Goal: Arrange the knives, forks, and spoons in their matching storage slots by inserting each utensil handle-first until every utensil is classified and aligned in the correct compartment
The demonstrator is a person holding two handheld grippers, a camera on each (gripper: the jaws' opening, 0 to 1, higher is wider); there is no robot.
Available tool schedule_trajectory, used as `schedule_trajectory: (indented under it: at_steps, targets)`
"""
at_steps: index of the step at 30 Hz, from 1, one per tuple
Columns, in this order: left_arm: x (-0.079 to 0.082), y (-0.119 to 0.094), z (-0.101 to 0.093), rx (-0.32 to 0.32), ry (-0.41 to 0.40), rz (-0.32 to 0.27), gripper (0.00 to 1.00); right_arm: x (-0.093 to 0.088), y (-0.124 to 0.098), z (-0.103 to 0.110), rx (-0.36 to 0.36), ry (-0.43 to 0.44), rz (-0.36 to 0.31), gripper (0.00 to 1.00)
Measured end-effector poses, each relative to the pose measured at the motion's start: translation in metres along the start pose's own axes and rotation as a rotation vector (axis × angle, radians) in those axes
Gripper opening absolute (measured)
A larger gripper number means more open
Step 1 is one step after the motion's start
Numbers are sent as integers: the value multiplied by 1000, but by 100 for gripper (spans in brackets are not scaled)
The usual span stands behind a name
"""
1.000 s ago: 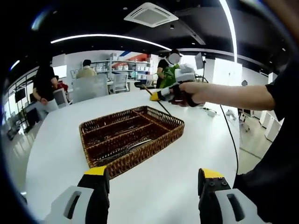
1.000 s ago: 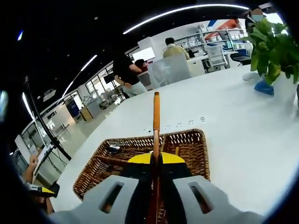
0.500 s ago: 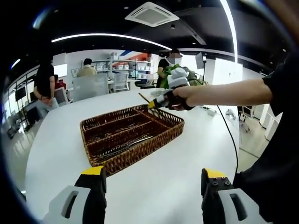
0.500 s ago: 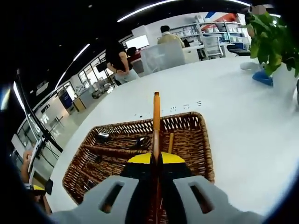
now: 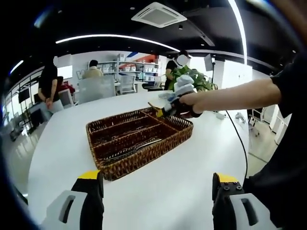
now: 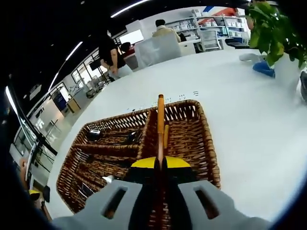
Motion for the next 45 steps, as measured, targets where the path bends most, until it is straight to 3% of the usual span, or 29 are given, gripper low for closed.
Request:
schedule_trajectory:
  at_steps: [10, 23, 32, 45]
  targets:
    - [-3, -4, 3, 14, -16, -13, 100, -5, 9, -7, -57, -59, 30, 3]
    - [-7, -4, 6, 18, -20, -3, 100, -11, 15, -14, -92, -53, 61, 5]
    - [-9, -4, 6, 20, -22, 3, 100, 1, 6, -12, -69, -60, 16, 12]
    - [2, -3, 13, 32, -29, -23, 100, -5, -26, 3, 15, -155, -47, 24]
Point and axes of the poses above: the point that each gripper's makers call its tool centre point, and the gripper's own axes: y roughly forward along the fingers, z roughly to its left, x roughly out of its top, the point moved 5 cm from there along -y, roughly backward along the fingers, and after that the axes turned 6 degrees about -x, right-handed, at the moved point
